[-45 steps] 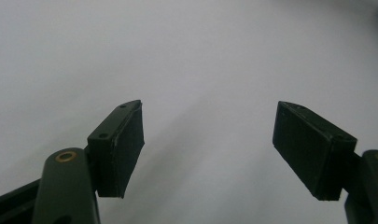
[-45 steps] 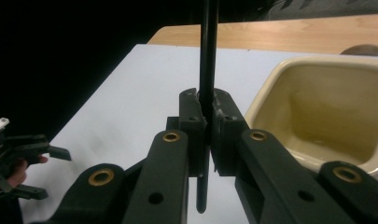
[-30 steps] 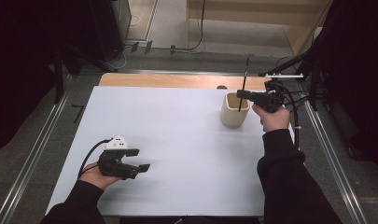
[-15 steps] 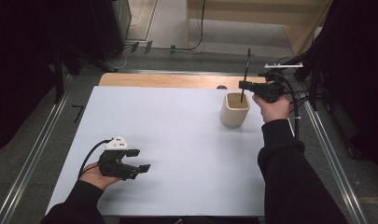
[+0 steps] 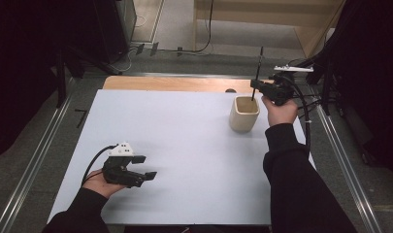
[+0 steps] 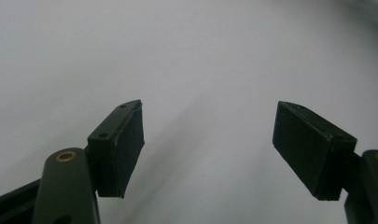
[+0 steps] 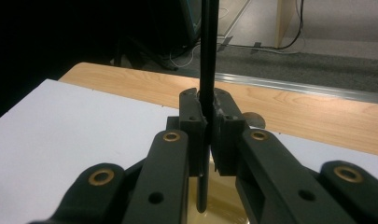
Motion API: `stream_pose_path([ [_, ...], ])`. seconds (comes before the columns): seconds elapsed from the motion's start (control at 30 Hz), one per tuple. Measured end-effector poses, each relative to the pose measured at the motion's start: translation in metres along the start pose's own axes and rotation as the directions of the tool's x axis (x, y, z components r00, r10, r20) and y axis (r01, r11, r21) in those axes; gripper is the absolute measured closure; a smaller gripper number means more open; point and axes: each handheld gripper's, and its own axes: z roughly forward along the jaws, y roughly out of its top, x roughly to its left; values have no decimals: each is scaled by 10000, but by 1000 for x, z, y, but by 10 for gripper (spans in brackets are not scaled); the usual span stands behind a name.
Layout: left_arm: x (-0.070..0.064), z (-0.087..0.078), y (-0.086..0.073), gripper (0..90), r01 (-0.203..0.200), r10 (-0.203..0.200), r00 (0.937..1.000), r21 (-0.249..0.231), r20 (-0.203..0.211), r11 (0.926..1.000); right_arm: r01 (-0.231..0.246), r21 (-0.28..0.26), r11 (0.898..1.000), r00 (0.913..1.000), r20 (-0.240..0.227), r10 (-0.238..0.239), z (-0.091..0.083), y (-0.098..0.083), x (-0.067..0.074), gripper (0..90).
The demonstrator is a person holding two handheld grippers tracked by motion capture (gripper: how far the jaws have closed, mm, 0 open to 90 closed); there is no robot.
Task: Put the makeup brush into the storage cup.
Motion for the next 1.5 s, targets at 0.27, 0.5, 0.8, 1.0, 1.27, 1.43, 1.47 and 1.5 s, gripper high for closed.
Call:
stream_pose_path([
  [0.27,0,0,0,255,23,-23,10000,-15,-3,10000,-20,152,9999,9998,189,17,10,-9,-2,861],
  [0.5,0,-1,0,255,44,-44,10000,-17,-2,10000,127,199,9997,9997,193,-130,16,-13,2,861],
  [0.8,0,0,0,254,0,0,10000,11,38,10000,64,172,9998,9997,215,-68,18,-23,-1,861],
  [1.0,0,0,0,255,-19,19,10000,-39,55,10000,63,150,9999,9999,134,-65,20,-31,-2,861],
  [1.27,0,0,0,255,-3,3,10000,0,59,10000,32,147,9999,10000,-78,-30,16,-40,-1,861],
  [1.43,-1,1,0,255,-22,22,10000,23,46,10000,51,244,9997,10000,-79,-49,16,-47,-3,861],
  [1.47,-1,1,0,255,-17,17,10000,14,56,10000,37,254,9997,9999,-107,-34,17,-48,-3,861],
  [1.5,-1,1,0,255,-26,25,10000,24,49,10000,20,282,9996,9999,-117,-17,17,-49,-3,861],
])
